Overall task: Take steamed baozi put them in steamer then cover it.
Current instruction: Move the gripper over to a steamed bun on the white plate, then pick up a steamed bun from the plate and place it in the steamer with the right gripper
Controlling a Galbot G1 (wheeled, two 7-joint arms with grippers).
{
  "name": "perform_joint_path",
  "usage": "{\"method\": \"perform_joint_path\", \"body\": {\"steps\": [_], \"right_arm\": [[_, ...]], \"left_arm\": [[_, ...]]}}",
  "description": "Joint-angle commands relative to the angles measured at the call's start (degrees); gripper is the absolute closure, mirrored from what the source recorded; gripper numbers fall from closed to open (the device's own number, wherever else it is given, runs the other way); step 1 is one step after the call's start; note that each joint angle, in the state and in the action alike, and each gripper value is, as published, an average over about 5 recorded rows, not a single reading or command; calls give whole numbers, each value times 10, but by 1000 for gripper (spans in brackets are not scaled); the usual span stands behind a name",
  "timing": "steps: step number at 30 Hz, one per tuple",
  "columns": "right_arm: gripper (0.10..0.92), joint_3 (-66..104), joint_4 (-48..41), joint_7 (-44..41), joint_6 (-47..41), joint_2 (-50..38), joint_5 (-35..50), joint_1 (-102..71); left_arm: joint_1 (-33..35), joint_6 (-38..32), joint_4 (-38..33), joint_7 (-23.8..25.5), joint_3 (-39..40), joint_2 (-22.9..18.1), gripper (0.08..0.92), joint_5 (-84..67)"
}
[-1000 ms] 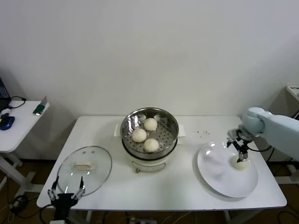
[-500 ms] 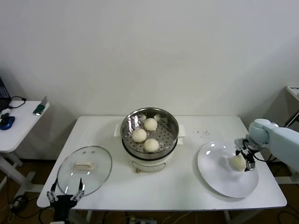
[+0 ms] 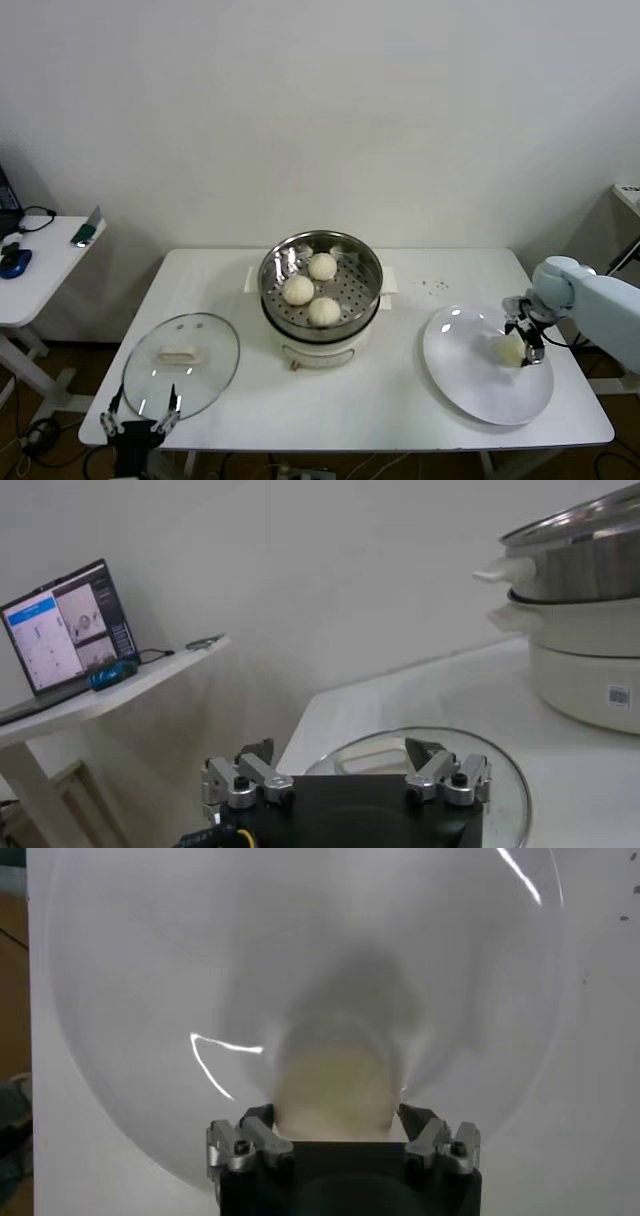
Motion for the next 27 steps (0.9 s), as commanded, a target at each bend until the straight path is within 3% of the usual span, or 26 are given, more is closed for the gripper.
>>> {"method": "perform_joint_path", "body": {"steps": [1, 9, 15, 27], "right_arm": [[305, 3, 0, -3, 0, 0, 10, 3], [336, -58, 24, 0, -18, -4, 85, 82], [331, -180, 47, 10, -54, 30, 233, 242], [330, -375, 71, 45, -119, 202, 550, 491]], "left_arm": [[1, -1, 0, 0, 1, -1, 177, 1], [2, -3, -1, 0, 3, -1, 177, 2], [3, -4, -6, 0, 12, -2, 177, 4], [12, -3, -35, 2, 33, 0, 177, 4]]}}
